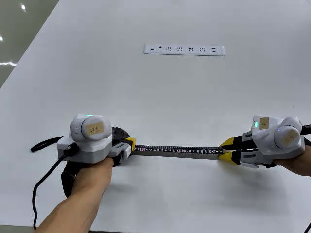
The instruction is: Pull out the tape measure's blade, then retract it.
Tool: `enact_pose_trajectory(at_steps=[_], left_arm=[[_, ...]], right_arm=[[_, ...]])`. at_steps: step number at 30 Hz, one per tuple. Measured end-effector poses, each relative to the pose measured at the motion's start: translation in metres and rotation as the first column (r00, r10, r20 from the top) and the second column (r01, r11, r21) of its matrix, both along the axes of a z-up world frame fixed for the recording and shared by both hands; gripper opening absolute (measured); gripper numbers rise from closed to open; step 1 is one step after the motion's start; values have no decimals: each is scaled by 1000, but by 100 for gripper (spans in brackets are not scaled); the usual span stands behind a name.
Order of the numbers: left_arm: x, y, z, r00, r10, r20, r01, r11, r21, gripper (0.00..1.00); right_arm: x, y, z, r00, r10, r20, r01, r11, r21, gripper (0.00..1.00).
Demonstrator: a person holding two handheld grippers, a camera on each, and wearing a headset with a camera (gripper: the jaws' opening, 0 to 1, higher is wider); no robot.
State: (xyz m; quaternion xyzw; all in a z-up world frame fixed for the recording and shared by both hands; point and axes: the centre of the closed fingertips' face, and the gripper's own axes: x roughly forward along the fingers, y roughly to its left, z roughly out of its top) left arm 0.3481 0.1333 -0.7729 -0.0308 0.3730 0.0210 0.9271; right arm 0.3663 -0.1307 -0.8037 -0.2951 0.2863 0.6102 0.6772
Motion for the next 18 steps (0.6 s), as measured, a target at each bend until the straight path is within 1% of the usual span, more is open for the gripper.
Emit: enact_pose_trajectory(at_steps=[3, 8, 10, 18], left_arm=[[0, -1, 0, 1000, -1, 6, 1, 1000, 12, 58], [0, -1, 0, 1000, -14, 0, 14, 1000, 20, 57], [0, -1, -1, 1000, -19, -9, 19, 999, 27, 56], [0, -1, -1, 1000, -23, -14, 24, 999, 29, 54]], right_arm=[[0, -1, 0, 1000, 2, -1, -2, 1000, 1, 8], [0, 0, 0, 1000, -2, 1, 2, 1000, 4, 7], [-1, 1, 0, 1000, 0, 3, 0, 1000, 1, 7], [-2, 1, 1, 1000, -1, 0, 1, 1000, 1, 7]])
